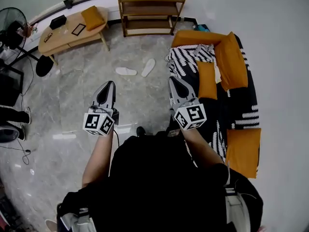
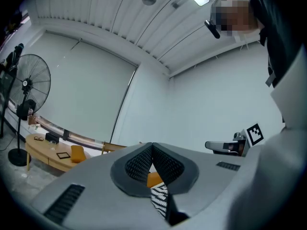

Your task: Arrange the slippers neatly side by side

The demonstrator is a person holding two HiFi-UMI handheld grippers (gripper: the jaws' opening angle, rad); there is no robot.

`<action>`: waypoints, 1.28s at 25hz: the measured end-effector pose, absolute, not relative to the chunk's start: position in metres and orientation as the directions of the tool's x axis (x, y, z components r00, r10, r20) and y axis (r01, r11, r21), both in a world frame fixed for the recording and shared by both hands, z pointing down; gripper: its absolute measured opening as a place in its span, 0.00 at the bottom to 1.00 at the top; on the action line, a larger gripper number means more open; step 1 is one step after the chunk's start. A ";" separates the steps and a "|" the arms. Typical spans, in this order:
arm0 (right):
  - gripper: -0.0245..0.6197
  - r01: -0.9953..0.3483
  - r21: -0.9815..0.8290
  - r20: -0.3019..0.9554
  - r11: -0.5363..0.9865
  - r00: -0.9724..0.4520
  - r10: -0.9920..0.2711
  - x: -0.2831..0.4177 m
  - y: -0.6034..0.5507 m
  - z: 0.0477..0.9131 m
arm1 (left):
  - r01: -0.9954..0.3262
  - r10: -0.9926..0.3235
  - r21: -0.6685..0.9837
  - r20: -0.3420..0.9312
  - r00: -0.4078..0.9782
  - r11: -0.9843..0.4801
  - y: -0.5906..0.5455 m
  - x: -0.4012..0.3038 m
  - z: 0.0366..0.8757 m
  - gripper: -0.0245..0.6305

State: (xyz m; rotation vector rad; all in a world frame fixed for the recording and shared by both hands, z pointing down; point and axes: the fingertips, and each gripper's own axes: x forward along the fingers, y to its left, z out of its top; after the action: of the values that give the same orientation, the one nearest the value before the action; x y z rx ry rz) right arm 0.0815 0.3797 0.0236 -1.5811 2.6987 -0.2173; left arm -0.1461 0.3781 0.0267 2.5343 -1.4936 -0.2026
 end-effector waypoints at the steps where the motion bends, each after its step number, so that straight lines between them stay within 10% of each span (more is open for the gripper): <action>1: 0.09 -0.863 -0.126 0.053 0.489 -0.498 -0.866 0.076 0.369 0.020 | -0.848 -0.875 0.232 -0.025 0.484 -0.476 0.367 -0.149 0.026 0.06; 32: 0.09 -0.793 -0.227 0.093 0.565 -0.595 -0.798 0.170 -0.046 0.074 | -0.939 -0.953 0.235 0.111 0.283 -0.252 -0.004 -0.107 0.060 0.06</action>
State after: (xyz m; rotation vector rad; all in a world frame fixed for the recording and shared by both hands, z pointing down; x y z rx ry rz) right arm 0.1697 -0.0460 0.0745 -1.4040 2.7609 -0.3849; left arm -0.1069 -0.0041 0.0603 2.2997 -1.7396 -0.0777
